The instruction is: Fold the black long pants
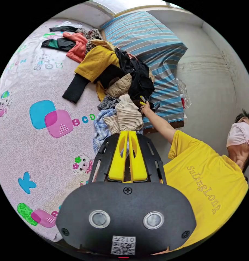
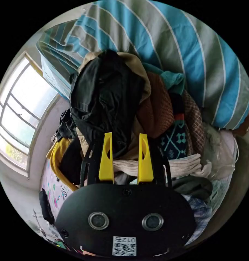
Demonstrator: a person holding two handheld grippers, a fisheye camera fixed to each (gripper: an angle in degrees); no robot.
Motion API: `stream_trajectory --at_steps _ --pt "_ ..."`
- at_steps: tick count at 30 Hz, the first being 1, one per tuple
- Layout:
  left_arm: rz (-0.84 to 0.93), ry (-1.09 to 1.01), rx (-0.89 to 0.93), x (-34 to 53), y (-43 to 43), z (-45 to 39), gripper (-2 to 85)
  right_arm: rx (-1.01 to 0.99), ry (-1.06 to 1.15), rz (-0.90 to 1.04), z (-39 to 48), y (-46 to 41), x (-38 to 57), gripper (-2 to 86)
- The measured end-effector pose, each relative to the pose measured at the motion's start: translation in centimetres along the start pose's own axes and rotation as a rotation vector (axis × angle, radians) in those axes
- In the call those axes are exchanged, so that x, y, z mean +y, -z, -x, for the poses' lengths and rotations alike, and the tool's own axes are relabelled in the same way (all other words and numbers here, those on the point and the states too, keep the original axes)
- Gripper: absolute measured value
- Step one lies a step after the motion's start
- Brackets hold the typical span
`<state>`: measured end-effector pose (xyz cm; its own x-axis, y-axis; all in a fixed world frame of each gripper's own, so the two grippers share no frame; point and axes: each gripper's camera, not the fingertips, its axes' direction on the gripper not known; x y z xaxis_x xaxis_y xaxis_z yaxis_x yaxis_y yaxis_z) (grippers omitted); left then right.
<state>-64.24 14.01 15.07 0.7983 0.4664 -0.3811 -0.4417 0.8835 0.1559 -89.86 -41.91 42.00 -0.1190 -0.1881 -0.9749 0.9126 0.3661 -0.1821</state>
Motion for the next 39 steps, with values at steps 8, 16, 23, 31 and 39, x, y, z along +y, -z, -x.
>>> stream_trajectory --at_steps 8,16,23,31,39 --pt "0.004 -0.028 0.088 -5.0 -1.4 4.3 3.5 -0.401 0.290 -0.013 1.4 6.4 -1.3 1.5" --pt "-0.003 0.109 0.499 -13.3 -8.8 7.6 14.1 -1.096 0.469 0.174 3.2 15.7 5.5 0.8" --pt "0.017 0.113 0.686 -13.8 -12.2 5.7 15.6 -1.298 0.616 0.330 3.0 22.3 14.2 0.6" --pt "0.158 -0.056 0.604 -6.7 -7.3 6.1 7.3 -1.243 0.750 0.444 3.0 28.1 25.2 0.6" --pt "0.050 -0.335 0.451 5.4 7.8 6.8 3.7 -1.296 0.969 0.589 10.4 31.5 41.6 0.9"
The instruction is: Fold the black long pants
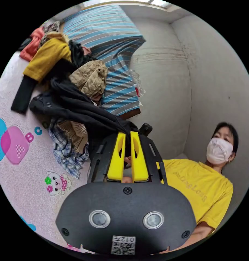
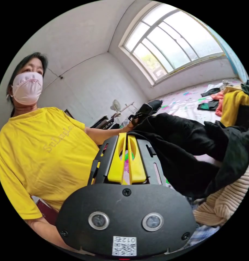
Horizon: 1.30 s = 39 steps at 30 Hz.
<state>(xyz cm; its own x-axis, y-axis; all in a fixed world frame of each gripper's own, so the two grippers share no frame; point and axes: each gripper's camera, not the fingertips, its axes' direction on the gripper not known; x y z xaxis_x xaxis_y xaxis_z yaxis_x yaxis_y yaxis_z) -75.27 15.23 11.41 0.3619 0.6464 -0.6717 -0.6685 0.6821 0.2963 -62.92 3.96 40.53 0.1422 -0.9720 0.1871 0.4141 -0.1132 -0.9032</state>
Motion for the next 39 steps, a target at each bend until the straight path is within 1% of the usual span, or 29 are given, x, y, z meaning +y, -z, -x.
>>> stream_trajectory --at_steps 2,4,6,8,10,11,12,14,16,18,20,21,23,24,25,26,29,31,32,33,34,35,36,38,39 --pt "0.021 -0.080 -0.069 2.8 2.8 -2.8 3.5 -0.080 0.010 0.046 0.9 -4.2 0.0 1.0" --pt "0.089 -0.106 -0.231 7.4 5.9 -5.2 3.5 -0.184 -0.081 0.121 -0.2 -9.4 1.1 1.3" --pt "0.164 -0.068 -0.329 11.4 7.2 -5.5 3.4 -0.234 -0.181 0.146 -1.7 -12.3 2.7 1.5" --pt "0.228 0.010 -0.431 15.8 8.3 -4.9 3.3 -0.210 -0.255 0.210 -3.0 -15.0 4.3 1.6" --pt "0.297 0.129 -0.529 21.6 9.6 -3.5 3.0 -0.077 -0.383 0.220 -5.1 -17.2 6.1 2.1" --pt "0.308 0.164 -0.548 23.0 9.9 -3.0 3.0 -0.040 -0.419 0.214 -5.8 -17.5 6.4 2.3" --pt "0.304 0.237 -0.566 25.5 10.6 -2.2 2.8 0.043 -0.492 0.196 -7.3 -18.2 6.8 2.9" --pt "0.242 0.316 -0.542 28.5 11.7 -1.2 2.6 0.190 -0.558 0.184 -9.5 -19.5 6.8 4.5" --pt "0.109 0.375 -0.472 31.0 12.7 -0.5 2.3 0.391 -0.637 0.175 -12.8 -22.1 6.1 7.6" --pt "0.064 0.390 -0.458 31.6 12.6 -0.3 2.2 0.481 -0.704 0.175 -15.6 -24.6 5.3 9.9" --pt "0.085 0.384 -0.479 31.4 11.7 -0.3 2.0 0.566 -0.780 0.182 -18.5 -27.3 4.7 11.9" --pt "0.126 0.376 -0.510 30.9 10.8 -0.4 2.0 0.612 -0.842 0.196 -20.5 -29.0 4.5 12.7" --pt "0.212 0.364 -0.555 29.9 9.3 -0.4 2.0 0.613 -0.954 0.206 -23.5 -31.1 5.0 12.5" --pt "0.267 0.358 -0.581 29.2 8.5 -0.5 2.2 0.594 -1.005 0.205 -24.9 -32.2 5.3 11.6" --pt "0.305 0.359 -0.602 28.5 7.9 -0.5 2.4 0.568 -1.011 0.191 -25.6 -32.8 5.3 7.0" --pt "0.313 0.363 -0.610 28.2 7.8 -0.5 2.5 0.565 -1.009 0.188 -25.8 -33.0 5.3 4.8" --pt "0.234 0.405 -0.625 26.4 9.4 -1.2 3.1 0.464 -0.930 0.128 -25.2 -31.6 5.2 2.9" --pt "0.040 0.402 -0.678 24.8 12.1 -3.3 3.6 0.358 -0.888 0.079 -23.6 -27.8 6.4 2.3" --pt "-0.008 0.399 -0.705 24.2 12.7 -3.8 3.8 0.335 -0.884 0.072 -23.1 -26.7 6.9 2.2" --pt "-0.084 0.383 -0.762 22.9 13.6 -5.0 4.1 0.303 -0.878 0.075 -22.1 -24.4 8.2 2.0" --pt "-0.120 0.357 -0.817 21.0 13.8 -5.8 4.5 0.291 -0.875 0.100 -21.2 -22.3 9.7 1.9" --pt "-0.127 0.344 -0.845 19.9 13.8 -6.0 4.7 0.291 -0.876 0.121 -20.8 -21.3 10.5 1.9" --pt "-0.118 0.312 -0.891 17.4 13.2 -5.9 5.3 0.311 -0.890 0.183 -20.2 -19.7 12.3 1.9" --pt "-0.042 0.267 -0.929 12.9 11.3 -4.5 6.4 0.424 -0.897 0.296 -19.4 -18.1 14.8 2.0" --pt "0.036 0.257 -0.948 9.8 9.5 -2.7 7.4 0.528 -0.899 0.383 -19.2 -17.7 16.3 2.0"
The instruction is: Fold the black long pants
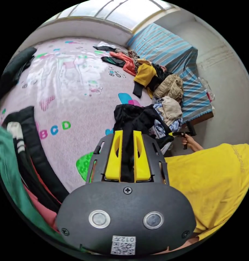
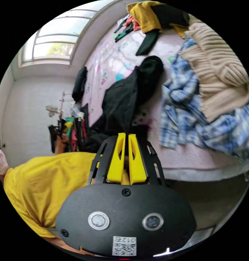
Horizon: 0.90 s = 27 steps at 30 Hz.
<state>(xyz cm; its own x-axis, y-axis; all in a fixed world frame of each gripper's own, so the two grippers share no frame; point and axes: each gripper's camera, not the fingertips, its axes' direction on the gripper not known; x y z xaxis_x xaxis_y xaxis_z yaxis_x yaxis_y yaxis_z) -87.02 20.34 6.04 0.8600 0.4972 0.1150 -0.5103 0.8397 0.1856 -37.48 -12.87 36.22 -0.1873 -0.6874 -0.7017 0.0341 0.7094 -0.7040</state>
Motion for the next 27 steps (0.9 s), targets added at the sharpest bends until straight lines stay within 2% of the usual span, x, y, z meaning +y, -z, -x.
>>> stream_trajectory --at_steps 1,4,10,13,16,17,19,20,22,25,27 --pt "0.063 -0.044 -0.022 -3.3 -2.6 -1.0 8.4 0.097 0.002 0.018 -0.6 -0.6 0.7 2.1" --pt "0.195 -0.083 -0.089 -10.9 -10.4 -2.1 10.0 0.181 0.032 0.057 -0.8 -3.2 0.9 2.3" --pt "0.449 0.048 -0.101 -19.3 -23.0 -1.9 11.7 0.373 0.056 0.157 0.3 -8.0 -1.1 2.7" --pt "0.486 -0.014 -0.229 -20.3 -24.4 -4.1 9.3 0.412 0.047 0.173 0.3 -7.6 -2.3 3.9" --pt "0.413 -0.055 -0.209 -19.9 -22.3 -5.4 6.0 0.583 0.090 0.199 1.5 -6.1 -4.5 6.3" --pt "0.383 -0.063 -0.190 -19.6 -21.5 -5.6 5.5 0.637 0.106 0.175 2.0 -5.4 -5.0 6.3" --pt "0.259 -0.114 -0.094 -17.9 -17.8 -7.0 3.9 0.773 0.172 -0.003 4.6 -2.2 -7.6 5.9" --pt "0.237 -0.132 -0.077 -17.3 -17.0 -7.6 3.6 0.765 0.180 -0.060 5.1 -1.4 -8.4 6.0" --pt "0.190 -0.214 -0.046 -15.0 -14.6 -10.3 2.6 0.565 0.172 -0.219 5.9 0.5 -13.4 6.9" --pt "0.154 -0.263 -0.016 -12.5 -12.5 -13.0 1.7 0.323 0.124 -0.233 4.8 -0.9 -22.4 9.6" --pt "0.139 -0.280 -0.010 -11.5 -11.5 -14.3 1.3 0.251 0.090 -0.234 4.2 -2.2 -27.7 10.9"
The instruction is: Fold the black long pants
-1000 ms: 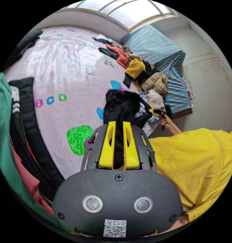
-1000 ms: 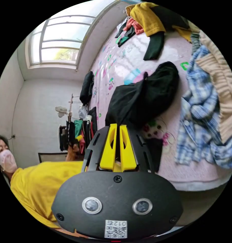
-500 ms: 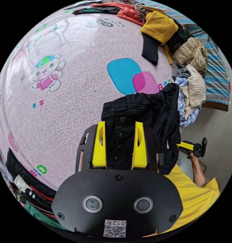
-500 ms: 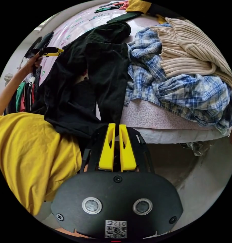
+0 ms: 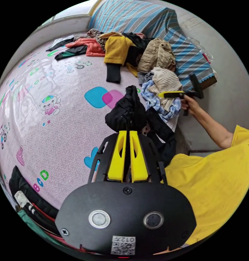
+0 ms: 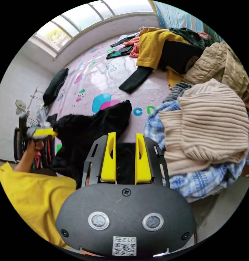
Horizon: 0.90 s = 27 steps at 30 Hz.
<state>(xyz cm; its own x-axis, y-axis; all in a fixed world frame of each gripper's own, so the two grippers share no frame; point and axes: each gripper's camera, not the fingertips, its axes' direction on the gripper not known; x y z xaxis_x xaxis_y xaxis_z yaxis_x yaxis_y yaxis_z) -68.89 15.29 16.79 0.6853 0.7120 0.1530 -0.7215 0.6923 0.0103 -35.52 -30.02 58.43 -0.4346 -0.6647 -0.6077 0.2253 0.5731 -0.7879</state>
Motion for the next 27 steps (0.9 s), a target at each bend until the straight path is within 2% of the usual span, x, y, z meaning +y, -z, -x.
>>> stream_trajectory --at_steps 5,7,12,16,20,23,27 --pt "0.012 -0.047 -0.030 1.3 1.1 -2.8 0.8 -0.118 -0.081 0.061 -0.5 -5.6 -10.9 13.8" --pt "0.008 -0.055 -0.034 2.0 1.6 -3.6 0.7 -0.153 -0.066 0.144 0.1 -8.6 -15.0 14.5" --pt "0.001 -0.055 -0.031 3.1 2.6 -4.9 0.5 -0.239 -0.042 0.218 1.9 -12.5 -20.3 15.7" --pt "0.005 -0.066 -0.017 3.7 3.2 -6.1 0.5 -0.206 0.038 0.315 4.6 -15.9 -22.2 15.6" --pt "-0.006 -0.075 0.001 4.2 4.2 -7.0 0.5 -0.231 0.042 0.297 5.9 -16.7 -22.9 12.5" --pt "-0.016 -0.084 -0.026 4.6 5.4 -7.7 0.5 -0.212 0.134 0.304 7.9 -16.3 -23.5 5.5" --pt "-0.065 -0.003 -0.216 4.8 11.7 -5.7 0.4 -0.206 0.275 0.155 11.0 -9.9 -25.3 3.4"
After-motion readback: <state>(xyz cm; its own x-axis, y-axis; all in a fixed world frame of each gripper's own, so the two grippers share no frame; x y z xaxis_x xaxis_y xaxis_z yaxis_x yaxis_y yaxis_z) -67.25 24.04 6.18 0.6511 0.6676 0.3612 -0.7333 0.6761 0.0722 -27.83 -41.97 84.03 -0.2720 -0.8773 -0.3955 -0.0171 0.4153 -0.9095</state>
